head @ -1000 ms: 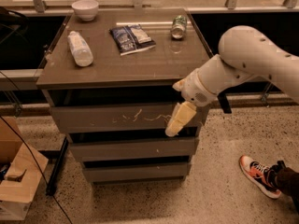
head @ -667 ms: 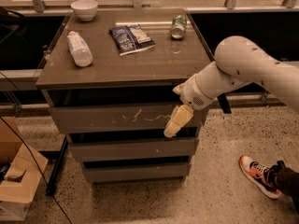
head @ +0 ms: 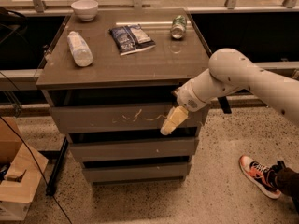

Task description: Open top drawer

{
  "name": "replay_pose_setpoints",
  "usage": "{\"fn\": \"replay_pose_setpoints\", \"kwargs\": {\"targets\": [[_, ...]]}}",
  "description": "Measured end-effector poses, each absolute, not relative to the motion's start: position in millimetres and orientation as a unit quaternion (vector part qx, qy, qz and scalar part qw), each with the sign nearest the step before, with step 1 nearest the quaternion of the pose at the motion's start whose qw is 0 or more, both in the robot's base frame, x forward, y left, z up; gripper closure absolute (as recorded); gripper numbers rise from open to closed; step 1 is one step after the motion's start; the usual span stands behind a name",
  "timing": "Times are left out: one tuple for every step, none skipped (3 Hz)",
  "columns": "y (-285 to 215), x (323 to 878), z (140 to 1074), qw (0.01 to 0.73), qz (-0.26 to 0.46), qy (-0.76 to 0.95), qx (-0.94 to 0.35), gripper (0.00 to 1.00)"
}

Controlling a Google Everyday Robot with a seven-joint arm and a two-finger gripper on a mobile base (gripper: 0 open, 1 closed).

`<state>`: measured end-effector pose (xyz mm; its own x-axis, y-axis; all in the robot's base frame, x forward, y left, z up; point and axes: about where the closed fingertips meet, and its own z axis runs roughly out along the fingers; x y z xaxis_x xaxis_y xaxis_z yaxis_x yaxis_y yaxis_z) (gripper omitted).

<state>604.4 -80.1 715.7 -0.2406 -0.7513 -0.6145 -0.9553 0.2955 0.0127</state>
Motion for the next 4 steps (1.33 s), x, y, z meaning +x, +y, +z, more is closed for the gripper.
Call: {"fn": "replay_pose_setpoints", "kwargs": {"targets": [[-79,621,700,0.256,0.209,0.762,-0.556,0.00],[-76,624,675,0.238,0.227,0.768,-0.550,0.00],[-72,615,665,0.218,0.242,0.768,-0.552,0.18],[-72,615,670,0.218,0.242,0.768,-0.552,0.41]]}}
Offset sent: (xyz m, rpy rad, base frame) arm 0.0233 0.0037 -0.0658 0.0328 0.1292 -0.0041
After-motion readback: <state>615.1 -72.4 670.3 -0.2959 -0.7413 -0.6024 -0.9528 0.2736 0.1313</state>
